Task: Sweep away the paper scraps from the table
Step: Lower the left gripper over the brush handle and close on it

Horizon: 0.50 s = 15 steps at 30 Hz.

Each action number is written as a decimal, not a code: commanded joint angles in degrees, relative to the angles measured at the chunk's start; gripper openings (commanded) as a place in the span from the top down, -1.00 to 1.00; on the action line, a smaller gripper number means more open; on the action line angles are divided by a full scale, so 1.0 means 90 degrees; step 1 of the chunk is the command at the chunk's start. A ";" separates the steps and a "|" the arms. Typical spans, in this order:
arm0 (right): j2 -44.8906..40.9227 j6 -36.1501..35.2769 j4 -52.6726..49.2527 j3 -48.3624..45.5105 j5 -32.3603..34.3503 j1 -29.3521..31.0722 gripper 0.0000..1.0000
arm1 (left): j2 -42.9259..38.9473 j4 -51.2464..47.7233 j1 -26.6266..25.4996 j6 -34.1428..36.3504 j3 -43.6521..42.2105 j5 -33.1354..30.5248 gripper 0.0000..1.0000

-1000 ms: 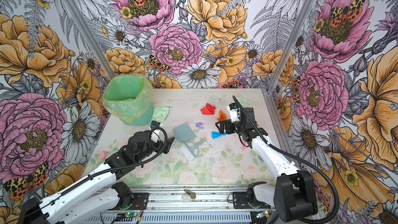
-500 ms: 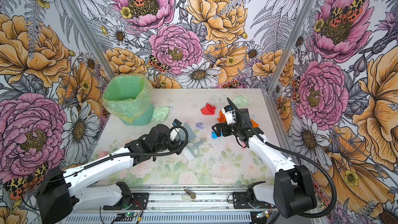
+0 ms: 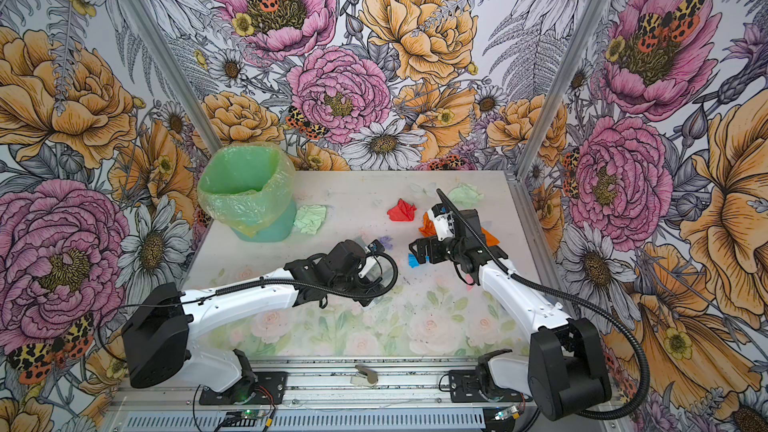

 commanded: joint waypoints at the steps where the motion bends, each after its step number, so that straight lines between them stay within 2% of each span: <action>1: 0.0066 -0.0077 0.0011 -0.0055 0.0053 0.0050 -0.99 | 0.0216 -0.0377 -0.0033 0.0001 0.0378 0.0167 -0.98; 8: 0.0032 -0.0013 0.0009 -0.0094 0.0104 0.0046 -0.99 | 0.0787 -0.0945 -0.0045 -0.0190 0.0795 -0.0025 -0.97; 15: 0.0042 -0.0013 0.0009 -0.0102 0.0186 0.0049 -0.99 | 0.0867 -0.1061 -0.0057 -0.0250 0.0782 -0.0240 -0.97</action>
